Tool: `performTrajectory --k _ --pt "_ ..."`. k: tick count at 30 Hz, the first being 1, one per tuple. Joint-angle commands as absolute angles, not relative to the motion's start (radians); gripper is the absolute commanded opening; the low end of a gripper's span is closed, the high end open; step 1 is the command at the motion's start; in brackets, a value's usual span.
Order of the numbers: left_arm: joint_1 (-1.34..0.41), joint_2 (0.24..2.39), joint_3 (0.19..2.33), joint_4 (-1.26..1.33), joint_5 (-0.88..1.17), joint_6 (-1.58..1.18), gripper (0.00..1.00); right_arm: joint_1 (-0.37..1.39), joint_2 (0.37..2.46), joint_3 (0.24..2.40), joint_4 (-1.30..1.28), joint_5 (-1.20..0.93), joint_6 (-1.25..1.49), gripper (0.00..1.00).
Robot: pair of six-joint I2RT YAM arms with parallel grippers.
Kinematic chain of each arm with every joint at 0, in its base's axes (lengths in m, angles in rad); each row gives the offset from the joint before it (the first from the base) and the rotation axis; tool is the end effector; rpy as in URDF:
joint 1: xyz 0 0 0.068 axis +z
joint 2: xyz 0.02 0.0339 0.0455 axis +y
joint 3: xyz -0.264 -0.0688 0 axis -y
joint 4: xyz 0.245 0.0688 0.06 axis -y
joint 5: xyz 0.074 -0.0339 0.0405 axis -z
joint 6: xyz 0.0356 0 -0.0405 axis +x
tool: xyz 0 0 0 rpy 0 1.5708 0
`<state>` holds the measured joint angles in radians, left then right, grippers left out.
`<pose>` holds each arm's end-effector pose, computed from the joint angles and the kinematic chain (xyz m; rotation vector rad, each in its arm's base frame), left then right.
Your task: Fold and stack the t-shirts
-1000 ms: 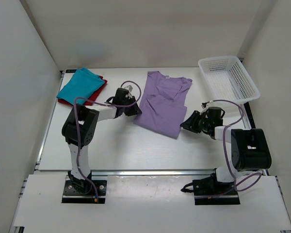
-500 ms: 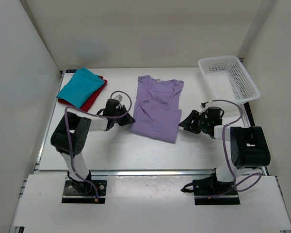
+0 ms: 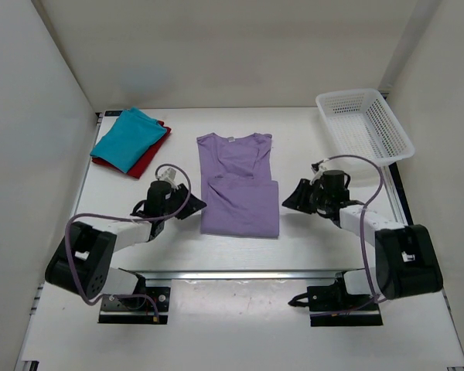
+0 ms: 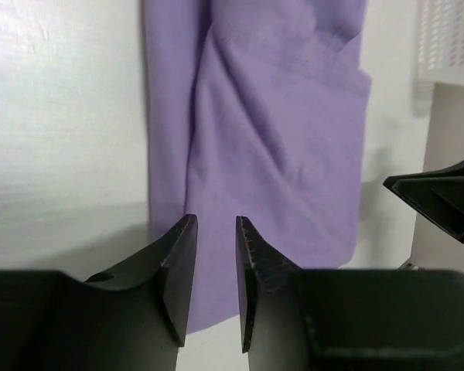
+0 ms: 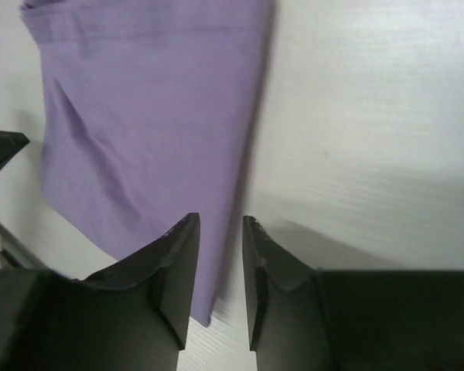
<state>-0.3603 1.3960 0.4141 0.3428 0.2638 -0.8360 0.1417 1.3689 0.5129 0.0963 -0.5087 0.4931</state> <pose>0.2279 -0.0958 0.1384 -0.4012 2.3197 -0.9225 0.2442 0.0524 0.1541 0.1539 2.3816 0.9036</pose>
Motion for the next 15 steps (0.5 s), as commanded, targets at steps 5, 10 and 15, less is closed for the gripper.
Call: performTrajectory --k 5,10,15 --pt "-0.360 1.364 0.530 0.305 0.218 -0.766 0.37 0.374 1.444 0.858 0.002 -0.474 0.361 0.14" --pt "-0.382 1.521 0.624 0.285 0.204 -0.729 0.34 0.514 1.692 1.147 -0.095 -0.517 0.299 0.00" --pt "-0.379 1.626 0.681 0.298 0.195 -0.707 0.38 0.569 1.897 1.395 -0.141 -0.543 0.245 0.14"
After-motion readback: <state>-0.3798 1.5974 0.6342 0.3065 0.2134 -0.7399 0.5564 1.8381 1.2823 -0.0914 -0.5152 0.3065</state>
